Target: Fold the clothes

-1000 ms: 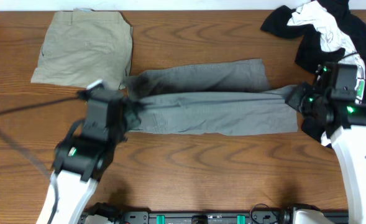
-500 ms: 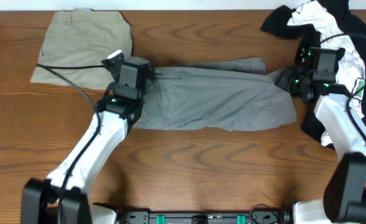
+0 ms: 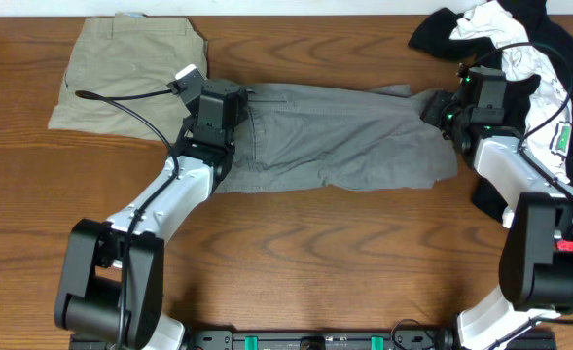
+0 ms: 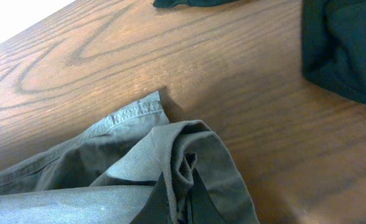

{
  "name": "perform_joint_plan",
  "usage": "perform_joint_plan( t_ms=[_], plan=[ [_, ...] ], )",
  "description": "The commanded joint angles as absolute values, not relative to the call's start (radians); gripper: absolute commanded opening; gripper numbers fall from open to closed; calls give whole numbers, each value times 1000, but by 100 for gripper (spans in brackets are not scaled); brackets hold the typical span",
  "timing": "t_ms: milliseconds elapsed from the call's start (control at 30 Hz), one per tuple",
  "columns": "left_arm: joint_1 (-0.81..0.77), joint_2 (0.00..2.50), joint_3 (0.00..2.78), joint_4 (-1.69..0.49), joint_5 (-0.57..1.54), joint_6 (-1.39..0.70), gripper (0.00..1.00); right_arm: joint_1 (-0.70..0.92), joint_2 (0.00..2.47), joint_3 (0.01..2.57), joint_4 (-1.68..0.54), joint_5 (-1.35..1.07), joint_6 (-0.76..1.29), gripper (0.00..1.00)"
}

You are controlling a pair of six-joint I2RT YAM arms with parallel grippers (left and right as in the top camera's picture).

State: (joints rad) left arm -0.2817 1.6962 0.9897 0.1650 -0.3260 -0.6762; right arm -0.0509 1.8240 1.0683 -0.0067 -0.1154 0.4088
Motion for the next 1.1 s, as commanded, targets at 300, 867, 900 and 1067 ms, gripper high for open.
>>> perform_joint_plan(
  t_ms=[300, 867, 900, 1067],
  plan=[
    [-245, 1715, 984, 243, -439, -662, 98, -29, 1870, 1085, 258, -27, 379, 95],
    [-248, 1571, 984, 25, -140, -431, 98, 15, 1838, 1087, 168, -341, 185, 45],
    [-248, 1571, 984, -15, -138, -431, 98, 22, 1838, 1087, 148, -340, 165, 34],
    [-248, 1571, 984, -123, -138, -488, 96, 53, 1838, 1087, 64, -348, 140, 1]
  ],
)
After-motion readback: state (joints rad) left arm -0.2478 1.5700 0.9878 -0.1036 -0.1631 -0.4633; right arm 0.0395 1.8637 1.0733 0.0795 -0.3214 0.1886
